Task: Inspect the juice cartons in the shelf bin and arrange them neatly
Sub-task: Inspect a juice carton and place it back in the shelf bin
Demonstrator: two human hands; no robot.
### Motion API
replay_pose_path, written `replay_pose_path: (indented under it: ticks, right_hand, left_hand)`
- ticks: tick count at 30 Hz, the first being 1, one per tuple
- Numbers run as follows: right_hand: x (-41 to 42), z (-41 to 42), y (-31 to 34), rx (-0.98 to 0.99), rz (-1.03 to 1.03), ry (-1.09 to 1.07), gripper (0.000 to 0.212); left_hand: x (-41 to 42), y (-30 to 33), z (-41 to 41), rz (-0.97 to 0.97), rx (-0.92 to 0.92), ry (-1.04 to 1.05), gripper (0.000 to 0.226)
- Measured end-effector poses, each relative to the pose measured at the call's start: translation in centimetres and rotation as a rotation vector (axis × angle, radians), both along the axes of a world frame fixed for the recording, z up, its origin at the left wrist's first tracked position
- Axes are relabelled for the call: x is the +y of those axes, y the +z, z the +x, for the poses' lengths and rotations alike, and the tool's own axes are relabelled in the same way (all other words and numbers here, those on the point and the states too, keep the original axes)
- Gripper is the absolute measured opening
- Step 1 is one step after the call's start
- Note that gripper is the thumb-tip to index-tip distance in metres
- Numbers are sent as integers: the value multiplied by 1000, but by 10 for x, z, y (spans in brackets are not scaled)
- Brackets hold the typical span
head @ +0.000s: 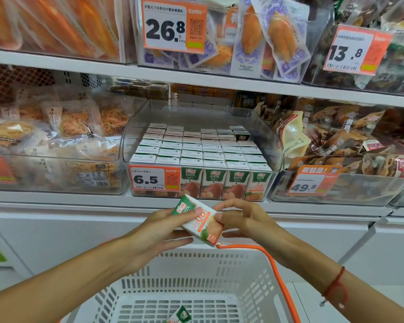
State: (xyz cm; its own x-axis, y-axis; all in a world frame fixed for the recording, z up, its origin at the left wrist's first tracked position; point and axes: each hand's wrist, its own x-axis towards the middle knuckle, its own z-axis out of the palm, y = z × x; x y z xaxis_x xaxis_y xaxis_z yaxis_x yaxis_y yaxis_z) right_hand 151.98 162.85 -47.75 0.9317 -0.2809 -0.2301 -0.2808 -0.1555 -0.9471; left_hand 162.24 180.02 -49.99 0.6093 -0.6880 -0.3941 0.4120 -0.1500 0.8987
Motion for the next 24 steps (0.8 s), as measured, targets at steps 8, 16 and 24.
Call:
replay_pose_path:
  ticks: [8, 16, 24]
  right_hand:
    - [11, -4, -11, -165, -859, 107, 58]
    - [4, 2, -3, -96, -276, 44, 25]
    - [0, -1, -6, 27, -213, 204, 50]
  left_hand:
    - [-3, 3, 2, 85, 22, 126, 41]
    - [10, 12, 8, -76, -42, -86, 41]
    - [8, 12, 9, -92, -30, -70, 45]
